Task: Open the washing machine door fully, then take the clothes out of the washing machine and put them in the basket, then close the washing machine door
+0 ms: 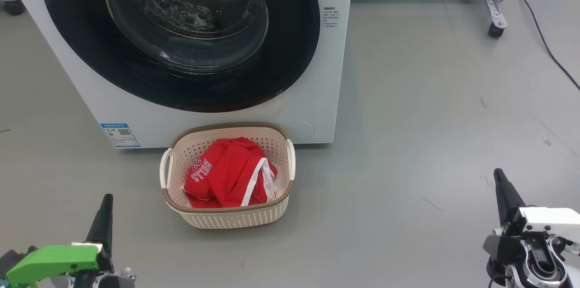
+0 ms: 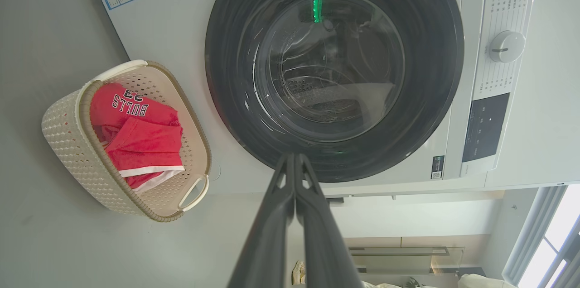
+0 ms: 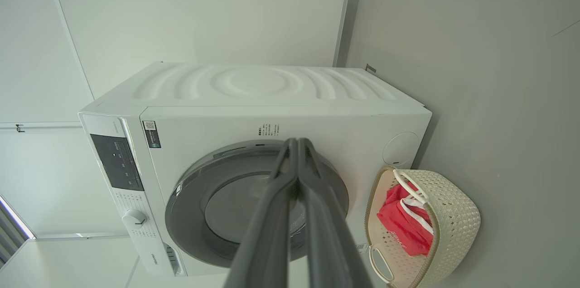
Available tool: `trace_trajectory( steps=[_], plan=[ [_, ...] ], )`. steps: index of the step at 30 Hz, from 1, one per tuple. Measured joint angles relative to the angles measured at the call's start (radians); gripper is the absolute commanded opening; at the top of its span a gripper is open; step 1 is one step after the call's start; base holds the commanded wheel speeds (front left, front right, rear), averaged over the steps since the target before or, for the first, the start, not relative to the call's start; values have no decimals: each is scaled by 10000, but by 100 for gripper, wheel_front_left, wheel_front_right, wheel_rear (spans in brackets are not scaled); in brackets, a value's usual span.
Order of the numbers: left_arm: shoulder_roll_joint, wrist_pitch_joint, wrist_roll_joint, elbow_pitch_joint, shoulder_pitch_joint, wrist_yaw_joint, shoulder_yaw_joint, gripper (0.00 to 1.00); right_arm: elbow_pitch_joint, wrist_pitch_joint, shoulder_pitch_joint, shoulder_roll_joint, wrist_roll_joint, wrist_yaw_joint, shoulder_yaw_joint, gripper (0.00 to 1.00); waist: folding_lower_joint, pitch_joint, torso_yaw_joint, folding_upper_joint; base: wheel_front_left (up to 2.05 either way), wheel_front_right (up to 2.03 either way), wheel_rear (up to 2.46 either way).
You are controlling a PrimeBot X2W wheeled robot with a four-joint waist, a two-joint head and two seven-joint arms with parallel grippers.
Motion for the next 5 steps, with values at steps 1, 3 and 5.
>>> trace_trajectory(
  steps=[1, 3, 5],
  plan=[
    [-2, 0, 0, 0, 0, 0, 4, 0, 0, 0, 0, 0, 0, 0, 0, 0, 0, 0, 0, 0, 0, 0, 0],
    [-2, 2, 0, -2, 0, 0, 6, 0, 0, 0, 0, 0, 0, 0, 0, 0, 0, 0, 0, 0, 0, 0, 0],
    [-4, 2, 0, -2, -1, 0, 10, 0, 0, 0, 0, 0, 0, 0, 0, 0, 0, 0, 0, 0, 0, 0, 0]
  ],
)
